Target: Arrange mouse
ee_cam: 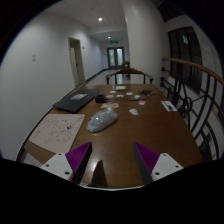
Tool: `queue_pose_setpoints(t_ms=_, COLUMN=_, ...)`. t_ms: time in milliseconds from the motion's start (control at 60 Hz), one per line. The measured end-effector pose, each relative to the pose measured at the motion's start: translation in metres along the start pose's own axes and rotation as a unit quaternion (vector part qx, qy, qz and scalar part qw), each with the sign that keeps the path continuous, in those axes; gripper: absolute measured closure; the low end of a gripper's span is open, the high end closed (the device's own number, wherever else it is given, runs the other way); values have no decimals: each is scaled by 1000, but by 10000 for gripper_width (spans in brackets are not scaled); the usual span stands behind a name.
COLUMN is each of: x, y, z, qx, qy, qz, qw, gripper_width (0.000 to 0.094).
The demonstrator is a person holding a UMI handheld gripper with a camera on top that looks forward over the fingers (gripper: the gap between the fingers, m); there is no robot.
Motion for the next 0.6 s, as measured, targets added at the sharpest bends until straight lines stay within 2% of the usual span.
queue_pose_setpoints(t_ms=200, x=-14, y=-86, z=50, qx=-40, qy=-7, qz=36, qw=999, gripper_width=83)
queue_pose_setpoints(t_ms=483, x=-58, y=-164, z=52, qx=25, qy=-11, qz=38, qw=999, gripper_width=104)
queue_pose_setpoints(t_ms=517, x=-61, y=-172, z=51, qx=36, qy=-9, qz=37, qw=999, gripper_width=121)
queue_pose_setpoints(t_ms=567, x=-63, y=-181, z=45, qx=64, qy=0, qz=37, qw=997, gripper_width=341)
queue_pose_setpoints(t_ms=600, x=-64, y=-184, z=46, qx=67, qy=0, qz=34, qw=997, gripper_width=391)
Point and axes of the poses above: the point between the fingertips, and its own axes, seen from behind it with the camera up: z to the left, x down, y backward, against the way the camera looks, the point moved 6 cm from there along y, backward, against the way the camera looks, and after that the axes turned 4 degrees about -z, right-handed, at the moved point
